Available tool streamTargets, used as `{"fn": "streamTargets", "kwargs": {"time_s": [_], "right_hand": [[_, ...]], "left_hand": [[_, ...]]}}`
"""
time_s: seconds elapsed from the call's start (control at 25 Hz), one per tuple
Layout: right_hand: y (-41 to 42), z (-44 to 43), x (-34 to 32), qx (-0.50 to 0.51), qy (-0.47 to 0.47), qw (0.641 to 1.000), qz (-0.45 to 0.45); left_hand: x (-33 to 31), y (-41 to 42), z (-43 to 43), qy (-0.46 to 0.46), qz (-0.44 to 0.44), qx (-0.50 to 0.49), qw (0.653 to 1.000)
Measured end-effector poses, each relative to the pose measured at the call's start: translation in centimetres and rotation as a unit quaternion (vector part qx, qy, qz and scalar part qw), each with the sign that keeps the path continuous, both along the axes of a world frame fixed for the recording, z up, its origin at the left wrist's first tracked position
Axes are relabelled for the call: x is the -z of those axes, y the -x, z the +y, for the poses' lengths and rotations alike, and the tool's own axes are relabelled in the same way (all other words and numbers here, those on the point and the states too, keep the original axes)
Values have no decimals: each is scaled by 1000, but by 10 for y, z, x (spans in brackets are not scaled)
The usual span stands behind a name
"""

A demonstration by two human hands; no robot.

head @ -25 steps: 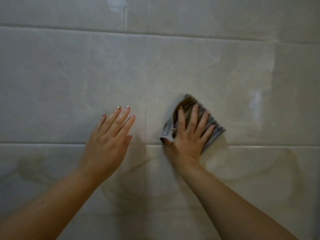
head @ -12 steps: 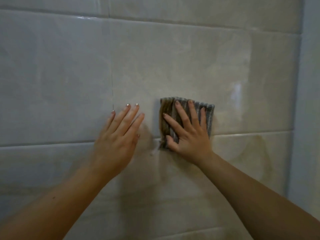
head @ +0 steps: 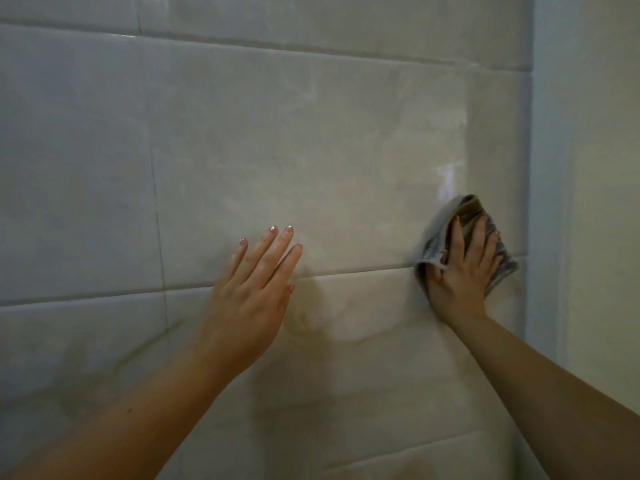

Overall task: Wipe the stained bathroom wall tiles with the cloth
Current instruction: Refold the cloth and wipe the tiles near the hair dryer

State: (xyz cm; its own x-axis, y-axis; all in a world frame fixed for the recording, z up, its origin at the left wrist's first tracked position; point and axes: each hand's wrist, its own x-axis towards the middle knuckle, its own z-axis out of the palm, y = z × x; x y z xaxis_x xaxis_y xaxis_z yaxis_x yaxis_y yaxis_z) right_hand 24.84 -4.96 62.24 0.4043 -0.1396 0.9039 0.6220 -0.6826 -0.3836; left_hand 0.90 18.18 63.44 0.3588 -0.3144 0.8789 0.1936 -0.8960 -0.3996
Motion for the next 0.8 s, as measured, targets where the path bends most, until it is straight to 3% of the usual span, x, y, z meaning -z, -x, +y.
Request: {"fn": "streamTargets", "kwargs": {"time_s": [0.12,0.2,0.4,0.52,0.6,0.72,0.8], "right_hand": [[17,19,4,-24,-123,990,69],[35,33,9,-53,-163,983,66],[88,46,27,-202,-112,973,-24],[144,55,37,-355,-158,921,21],[182,61,48,-471,-186,854,117],[220,75,78,-585,-202,749,237],[231,87,98,-598,-176,729,283]], "left_hand": [[9,-5,-7,4,6,17,1000],[14,-4,-11,9,6,29,1000],[23,9,-15,38,27,50,998],[40,23,-25,136,85,111,981],[57,41,-36,314,153,204,914],[84,65,-45,575,189,308,734],[100,71,-37,666,193,337,637]]}}
